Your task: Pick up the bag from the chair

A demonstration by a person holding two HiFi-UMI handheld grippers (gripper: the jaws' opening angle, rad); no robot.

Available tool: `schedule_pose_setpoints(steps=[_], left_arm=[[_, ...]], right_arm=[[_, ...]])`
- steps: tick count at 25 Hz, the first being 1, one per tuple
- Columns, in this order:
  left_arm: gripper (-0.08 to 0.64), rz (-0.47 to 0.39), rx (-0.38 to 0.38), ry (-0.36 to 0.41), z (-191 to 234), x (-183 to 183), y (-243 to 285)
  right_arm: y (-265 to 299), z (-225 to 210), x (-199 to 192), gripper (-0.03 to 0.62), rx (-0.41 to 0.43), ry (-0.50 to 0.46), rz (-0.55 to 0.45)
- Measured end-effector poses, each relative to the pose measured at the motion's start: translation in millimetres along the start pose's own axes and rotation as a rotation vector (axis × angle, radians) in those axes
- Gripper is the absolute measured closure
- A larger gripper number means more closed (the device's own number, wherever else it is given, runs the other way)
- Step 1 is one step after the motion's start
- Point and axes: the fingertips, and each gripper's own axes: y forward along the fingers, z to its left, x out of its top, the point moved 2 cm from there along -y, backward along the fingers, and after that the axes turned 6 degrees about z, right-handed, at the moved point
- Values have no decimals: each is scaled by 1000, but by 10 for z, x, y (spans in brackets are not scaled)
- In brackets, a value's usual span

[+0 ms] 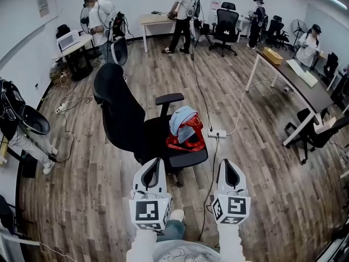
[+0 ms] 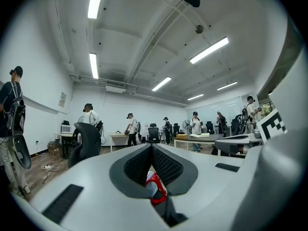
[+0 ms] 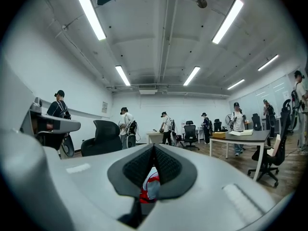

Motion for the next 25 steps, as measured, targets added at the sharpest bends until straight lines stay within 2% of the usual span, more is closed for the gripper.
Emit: schedule_pose_setpoints(steps=[4,11,18,25], left_arm=[[554,-14,-43,14,183,163,508],[554,-5,-80,5,466,159,1115],[554,34,-78,-24,689,22,1430],[554,70,-64,-40,739,-80,1836]], right_arm=[[494,-8,125,583,-28,-2,-14],[1084,-23,138,583,-69,-11,-1],[1415,-4,65,583,-83,-21,41],[1814,-156,-5,583,-69,-25,69]])
